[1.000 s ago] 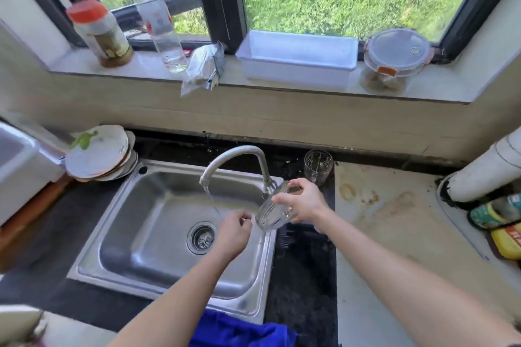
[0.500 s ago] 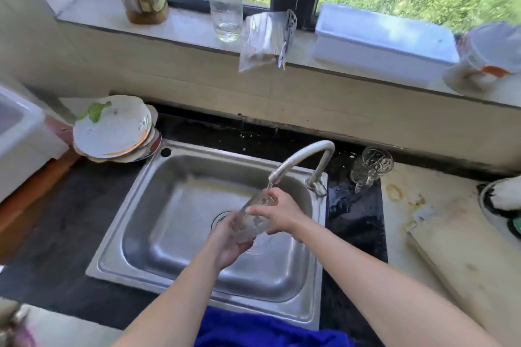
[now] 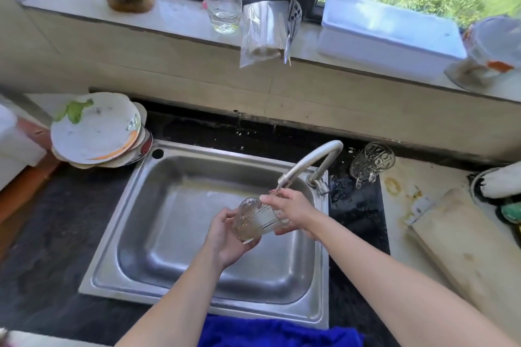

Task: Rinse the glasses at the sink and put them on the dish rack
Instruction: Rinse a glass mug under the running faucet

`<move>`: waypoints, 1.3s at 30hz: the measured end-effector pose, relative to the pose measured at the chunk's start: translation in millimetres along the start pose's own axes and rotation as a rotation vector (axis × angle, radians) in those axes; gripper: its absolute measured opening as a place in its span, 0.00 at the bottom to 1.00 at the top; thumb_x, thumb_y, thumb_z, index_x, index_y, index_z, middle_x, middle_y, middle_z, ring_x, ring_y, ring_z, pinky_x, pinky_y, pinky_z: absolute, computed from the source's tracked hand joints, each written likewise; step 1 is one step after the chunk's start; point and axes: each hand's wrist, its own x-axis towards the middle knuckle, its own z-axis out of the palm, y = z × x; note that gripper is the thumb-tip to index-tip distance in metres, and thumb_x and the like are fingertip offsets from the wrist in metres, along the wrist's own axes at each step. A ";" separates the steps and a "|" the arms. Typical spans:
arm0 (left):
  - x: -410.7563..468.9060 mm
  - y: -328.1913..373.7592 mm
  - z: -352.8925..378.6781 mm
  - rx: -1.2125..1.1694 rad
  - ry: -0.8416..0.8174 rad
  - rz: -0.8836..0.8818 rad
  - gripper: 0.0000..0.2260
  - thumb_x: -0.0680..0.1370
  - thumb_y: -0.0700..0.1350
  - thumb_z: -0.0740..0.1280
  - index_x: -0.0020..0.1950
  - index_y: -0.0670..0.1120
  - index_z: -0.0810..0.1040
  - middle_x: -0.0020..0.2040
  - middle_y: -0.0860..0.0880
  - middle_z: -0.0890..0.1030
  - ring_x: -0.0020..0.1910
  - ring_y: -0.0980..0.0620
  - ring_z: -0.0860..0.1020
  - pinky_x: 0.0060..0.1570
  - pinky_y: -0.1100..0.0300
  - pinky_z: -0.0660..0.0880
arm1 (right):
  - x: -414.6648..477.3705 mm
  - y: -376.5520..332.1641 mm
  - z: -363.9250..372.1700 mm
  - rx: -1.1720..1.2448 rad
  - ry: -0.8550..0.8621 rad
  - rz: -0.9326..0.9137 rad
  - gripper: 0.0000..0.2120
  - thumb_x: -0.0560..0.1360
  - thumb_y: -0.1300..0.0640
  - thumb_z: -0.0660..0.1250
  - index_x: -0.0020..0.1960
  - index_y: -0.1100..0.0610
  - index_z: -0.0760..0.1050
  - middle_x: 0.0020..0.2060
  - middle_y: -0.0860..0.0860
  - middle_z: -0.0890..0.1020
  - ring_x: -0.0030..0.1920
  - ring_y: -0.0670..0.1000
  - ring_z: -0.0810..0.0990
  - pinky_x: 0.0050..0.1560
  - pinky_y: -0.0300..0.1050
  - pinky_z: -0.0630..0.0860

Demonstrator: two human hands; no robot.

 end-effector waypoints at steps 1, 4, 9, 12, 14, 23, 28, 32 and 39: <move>-1.2 1.2 -0.6 0.010 -0.004 0.003 0.12 0.72 0.46 0.59 0.46 0.44 0.80 0.44 0.42 0.81 0.42 0.45 0.76 0.42 0.54 0.70 | -1.3 -1.4 -1.8 -0.005 -0.044 -0.004 0.31 0.69 0.43 0.74 0.68 0.51 0.71 0.63 0.51 0.75 0.57 0.52 0.77 0.43 0.50 0.84; -2.7 6.2 1.4 0.081 -0.005 0.008 0.09 0.71 0.48 0.61 0.44 0.47 0.77 0.40 0.45 0.79 0.38 0.47 0.74 0.37 0.57 0.67 | -6.8 -6.8 -8.0 -0.125 -0.159 -0.106 0.36 0.68 0.51 0.77 0.72 0.46 0.66 0.65 0.49 0.72 0.59 0.50 0.76 0.46 0.45 0.81; 1.0 7.3 10.6 0.123 0.024 0.040 0.13 0.78 0.54 0.59 0.49 0.49 0.80 0.41 0.47 0.81 0.36 0.49 0.75 0.36 0.57 0.67 | -11.0 -12.4 -2.0 -0.152 -0.005 -0.180 0.27 0.65 0.55 0.79 0.60 0.48 0.72 0.57 0.54 0.77 0.50 0.51 0.80 0.40 0.46 0.80; -0.2 6.5 14.6 0.160 0.047 0.046 0.12 0.78 0.51 0.60 0.47 0.48 0.81 0.37 0.47 0.82 0.31 0.51 0.76 0.33 0.58 0.65 | -13.4 -13.3 -9.5 -0.197 -0.063 -0.153 0.26 0.65 0.48 0.79 0.60 0.50 0.75 0.54 0.52 0.81 0.52 0.52 0.81 0.39 0.47 0.81; 2.1 7.0 9.7 0.192 0.078 0.017 0.12 0.78 0.53 0.61 0.48 0.47 0.80 0.38 0.46 0.81 0.29 0.49 0.75 0.29 0.61 0.65 | -16.5 -15.8 -22.2 -0.156 -0.169 -0.099 0.23 0.71 0.47 0.75 0.63 0.52 0.76 0.55 0.50 0.81 0.50 0.52 0.83 0.39 0.45 0.81; 1.5 10.3 3.6 0.262 0.041 -0.098 0.19 0.79 0.57 0.60 0.52 0.43 0.82 0.43 0.40 0.82 0.37 0.43 0.78 0.34 0.56 0.76 | -4.7 -12.4 -19.6 -0.276 0.069 -0.202 0.05 0.75 0.65 0.68 0.43 0.58 0.79 0.39 0.57 0.84 0.36 0.54 0.84 0.34 0.43 0.81; 1.2 18.2 0.2 0.268 0.128 0.002 0.16 0.79 0.56 0.60 0.58 0.46 0.76 0.44 0.43 0.81 0.34 0.43 0.77 0.29 0.60 0.72 | -3.4 -8.5 -14.9 -0.300 0.080 -0.130 0.04 0.74 0.62 0.68 0.41 0.61 0.80 0.34 0.55 0.83 0.33 0.51 0.83 0.37 0.48 0.81; -3.1 24.0 1.8 0.385 0.071 -0.087 0.15 0.74 0.56 0.64 0.53 0.47 0.77 0.41 0.44 0.78 0.29 0.44 0.74 0.21 0.64 0.69 | -1.6 -20.7 -15.3 -0.520 0.115 -0.217 0.10 0.71 0.50 0.73 0.49 0.52 0.79 0.42 0.47 0.83 0.43 0.50 0.81 0.44 0.48 0.78; -9.5 24.1 7.5 0.146 -0.014 0.015 0.15 0.75 0.51 0.64 0.57 0.45 0.76 0.49 0.42 0.81 0.42 0.44 0.79 0.40 0.53 0.75 | -4.0 -14.8 -12.7 -0.220 0.055 -0.104 0.06 0.76 0.64 0.68 0.41 0.64 0.78 0.34 0.58 0.82 0.30 0.50 0.81 0.28 0.39 0.76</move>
